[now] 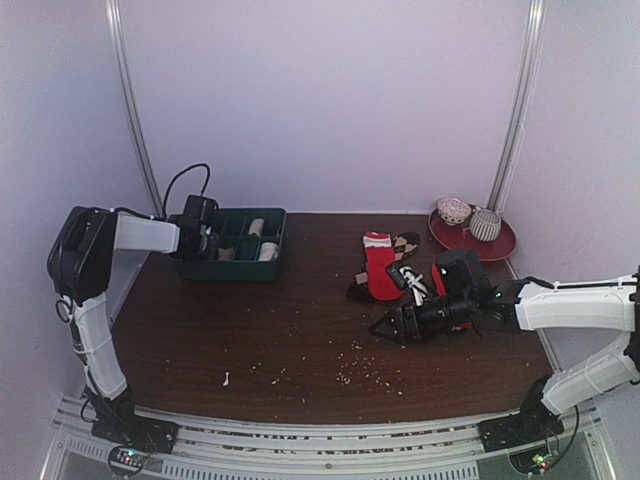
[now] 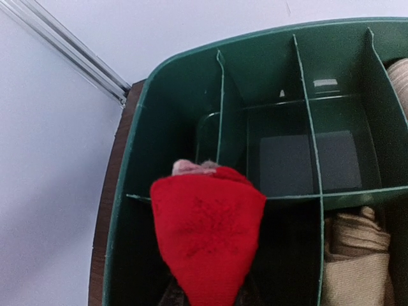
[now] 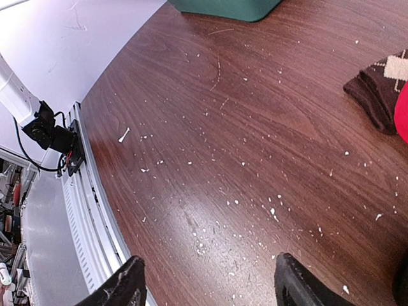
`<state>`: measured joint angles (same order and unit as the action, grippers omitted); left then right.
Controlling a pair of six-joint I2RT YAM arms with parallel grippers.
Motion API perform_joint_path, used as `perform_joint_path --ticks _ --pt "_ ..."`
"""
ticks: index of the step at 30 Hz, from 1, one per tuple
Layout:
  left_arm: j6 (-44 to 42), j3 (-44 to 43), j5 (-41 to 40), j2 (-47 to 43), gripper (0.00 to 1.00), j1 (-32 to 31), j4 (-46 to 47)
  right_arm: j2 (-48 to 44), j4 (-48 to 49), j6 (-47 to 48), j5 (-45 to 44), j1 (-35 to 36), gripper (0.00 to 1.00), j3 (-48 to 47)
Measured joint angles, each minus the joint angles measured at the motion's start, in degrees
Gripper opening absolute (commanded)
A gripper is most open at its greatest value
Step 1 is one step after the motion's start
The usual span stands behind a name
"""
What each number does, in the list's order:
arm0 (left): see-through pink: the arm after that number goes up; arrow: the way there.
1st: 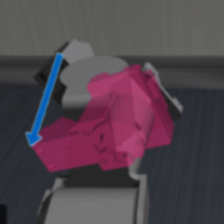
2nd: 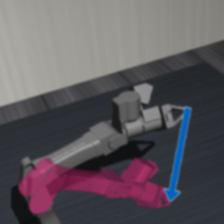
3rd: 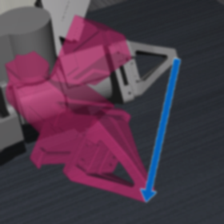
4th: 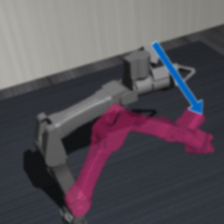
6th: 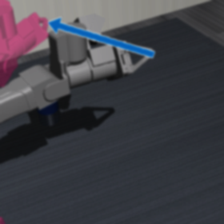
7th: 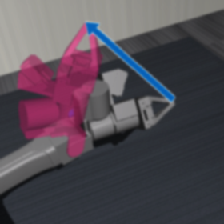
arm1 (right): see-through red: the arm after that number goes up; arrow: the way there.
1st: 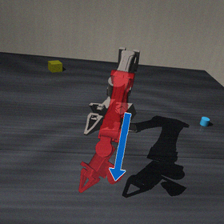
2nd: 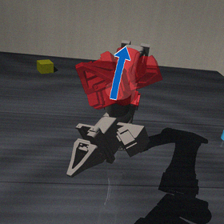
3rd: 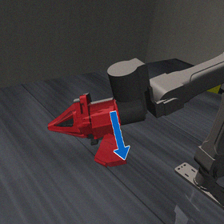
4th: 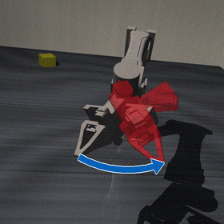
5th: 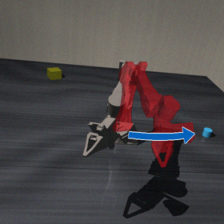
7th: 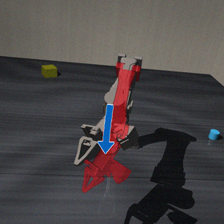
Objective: Roll the socks
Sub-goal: Place a pair of socks in the storage box.
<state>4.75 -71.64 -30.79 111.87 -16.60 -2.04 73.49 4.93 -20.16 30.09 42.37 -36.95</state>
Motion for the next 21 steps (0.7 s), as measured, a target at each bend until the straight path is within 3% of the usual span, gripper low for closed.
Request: perform_joint_path --ticks 21 --pt "0.0 -1.2 3.9 0.2 0.00 0.0 -2.5 -0.9 0.0 -0.8 0.2 0.0 0.69 0.8"
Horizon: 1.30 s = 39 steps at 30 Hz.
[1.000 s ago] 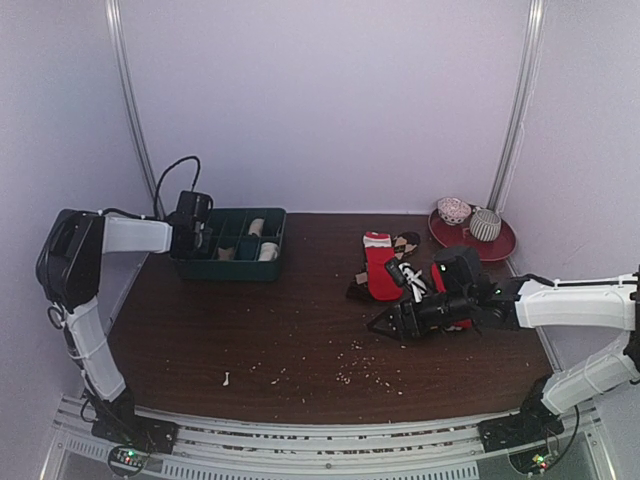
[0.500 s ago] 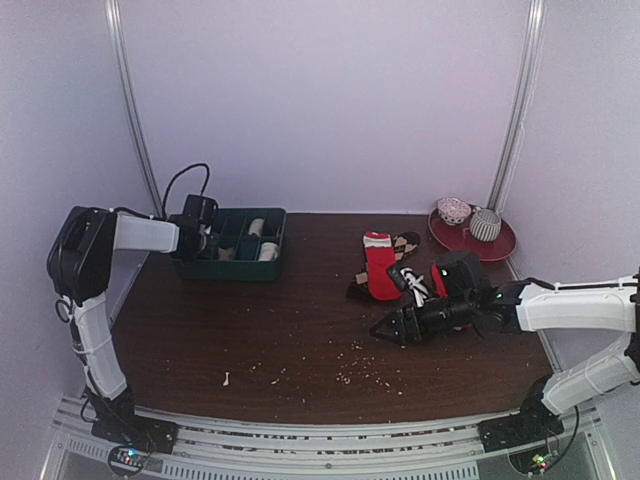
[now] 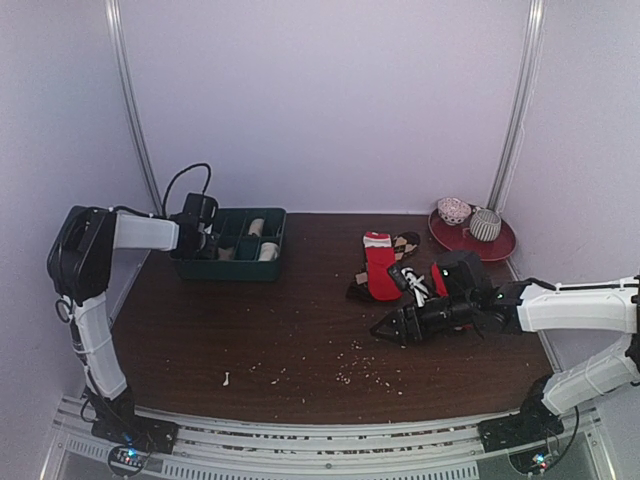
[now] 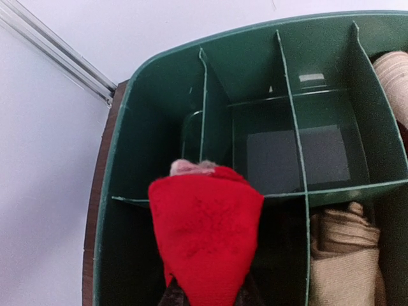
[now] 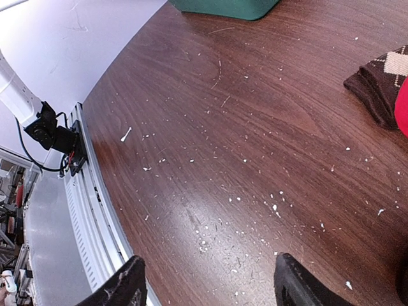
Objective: Roll the socks
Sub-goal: Place a pair of socks in the storage box.
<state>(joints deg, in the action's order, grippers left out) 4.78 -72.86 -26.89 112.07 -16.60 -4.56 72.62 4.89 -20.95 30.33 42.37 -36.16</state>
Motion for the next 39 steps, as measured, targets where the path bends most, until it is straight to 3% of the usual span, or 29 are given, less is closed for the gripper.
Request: perform_joint_path --ticks 19,30,31,36,39 --pt "0.4 -1.2 5.6 1.2 0.00 -0.7 -3.3 0.1 0.0 -0.1 0.9 0.0 0.68 0.1" --pt "2.5 -7.5 9.4 3.9 0.00 0.5 -13.1 0.6 0.6 -0.4 2.0 0.0 0.72 0.1" --pt "2.5 -8.1 9.8 4.2 0.01 0.5 -13.9 0.7 0.8 -0.4 2.1 0.0 0.72 0.1" --pt "2.8 -9.7 11.3 5.3 0.26 1.3 -16.0 0.9 1.8 -0.6 2.3 0.0 0.73 0.7" --pt "3.1 -9.9 12.2 5.4 0.35 2.1 -16.2 0.9 2.0 -0.8 2.3 0.0 0.73 1.2"
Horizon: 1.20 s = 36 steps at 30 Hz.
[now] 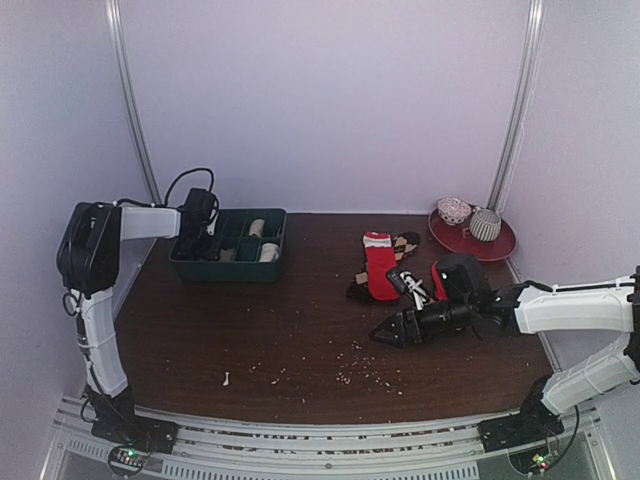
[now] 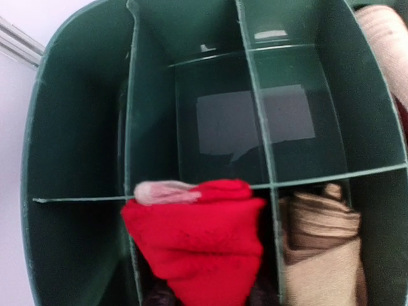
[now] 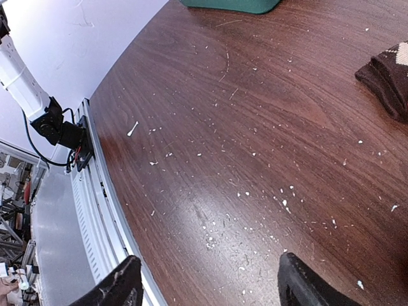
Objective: Roll the socks
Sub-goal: Place a pair of socks in the storage box, then reset both arms
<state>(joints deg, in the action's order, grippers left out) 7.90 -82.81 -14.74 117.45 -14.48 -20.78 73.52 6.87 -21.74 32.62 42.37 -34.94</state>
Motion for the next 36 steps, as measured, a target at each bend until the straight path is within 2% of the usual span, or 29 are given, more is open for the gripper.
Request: perform_joint_path --ticks 9,11,17,24,26,28,33,36 --pt "0.0 -1.8 0.5 0.6 0.43 0.8 -1.8 0.0 0.1 -0.8 -0.1 0.0 0.73 0.0" --pt "-0.3 -2.9 0.7 0.9 0.65 0.8 -3.3 -0.1 0.1 -0.8 -0.1 0.0 0.73 0.0" --pt "-1.6 -6.6 1.6 0.3 0.70 0.9 -5.5 -1.1 -0.4 -0.9 -0.5 0.0 0.73 -0.2" --pt "-1.8 -6.6 2.1 0.7 0.78 0.9 -8.6 -1.3 -1.0 -1.3 -0.7 0.0 0.73 -0.4" --pt "-1.9 -6.6 2.1 0.5 0.84 0.9 -9.1 -1.5 -1.0 -1.7 -0.7 0.0 0.73 -0.4" --pt "-2.1 -6.7 2.1 0.2 0.97 0.9 -9.7 -1.9 -1.0 -2.1 -0.7 0.0 0.73 -0.4" --pt "-2.5 -6.9 3.5 -3.5 0.98 0.8 -10.8 -2.7 -1.2 -2.5 -1.2 0.0 0.75 -0.4" --pt "-3.0 -6.4 4.3 -8.2 0.98 0.0 -9.6 -3.1 -1.8 -2.4 -2.1 0.0 0.82 -0.5"
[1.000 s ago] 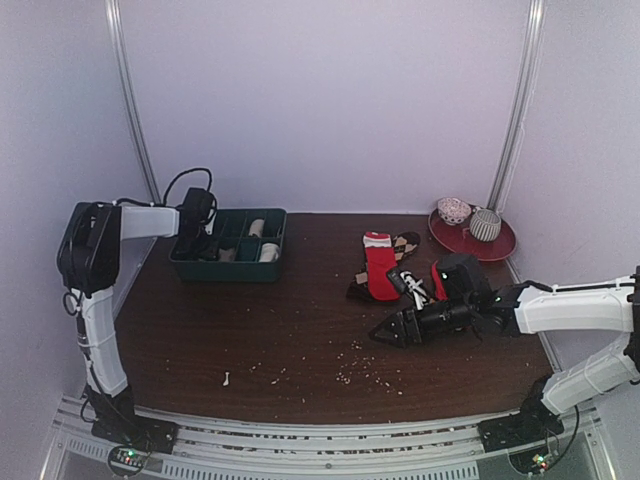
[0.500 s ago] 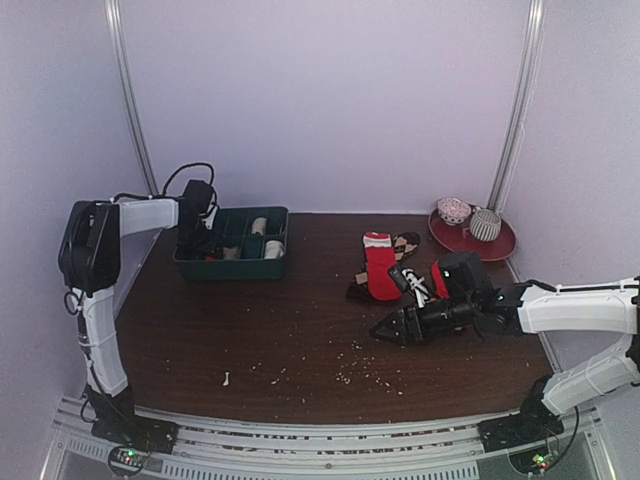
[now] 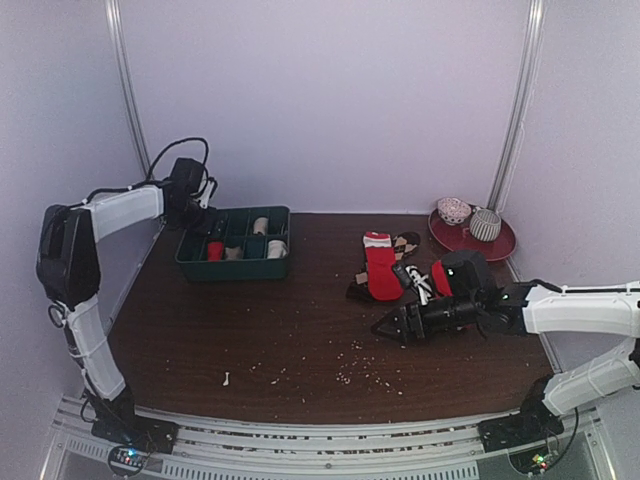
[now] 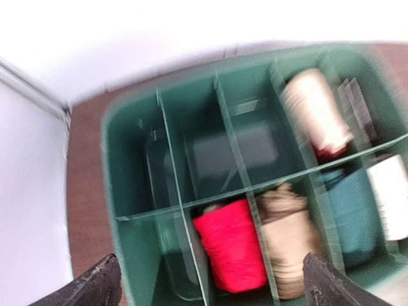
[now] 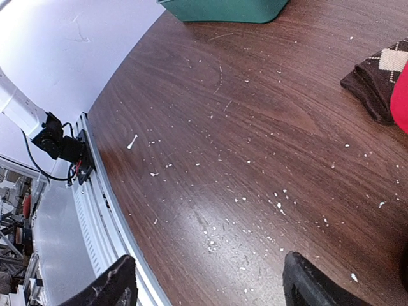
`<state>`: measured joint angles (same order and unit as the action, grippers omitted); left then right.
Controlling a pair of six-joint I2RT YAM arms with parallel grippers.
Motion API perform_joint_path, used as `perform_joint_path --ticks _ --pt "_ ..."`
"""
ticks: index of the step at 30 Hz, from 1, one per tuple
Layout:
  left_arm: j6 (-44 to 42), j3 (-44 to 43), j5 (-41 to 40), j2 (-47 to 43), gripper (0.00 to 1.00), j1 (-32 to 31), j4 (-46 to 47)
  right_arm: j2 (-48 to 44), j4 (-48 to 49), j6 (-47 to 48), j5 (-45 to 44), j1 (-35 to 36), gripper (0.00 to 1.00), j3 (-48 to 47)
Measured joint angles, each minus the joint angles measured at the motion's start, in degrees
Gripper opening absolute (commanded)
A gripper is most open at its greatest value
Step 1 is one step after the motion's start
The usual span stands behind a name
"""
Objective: Roll the socks
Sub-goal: Reset both arms
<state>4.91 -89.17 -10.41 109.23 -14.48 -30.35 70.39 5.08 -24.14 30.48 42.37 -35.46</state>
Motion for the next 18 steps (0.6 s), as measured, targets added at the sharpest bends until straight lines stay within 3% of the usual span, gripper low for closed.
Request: perform_joint_path --ticks 3,10,18 --pt "-0.5 2.8 2.0 -6.6 0.98 -0.7 3.6 -0.5 -1.3 0.1 -1.4 0.0 0.99 -0.3" --pt "1.6 13.0 9.1 -19.3 0.98 -1.0 15.6 -4.1 -5.4 0.8 -5.4 0.0 1.00 -2.9" --pt "8.8 20.9 7.3 -24.3 0.98 -1.0 23.6 -6.8 -10.1 0.9 -9.9 0.0 1.00 -6.7"
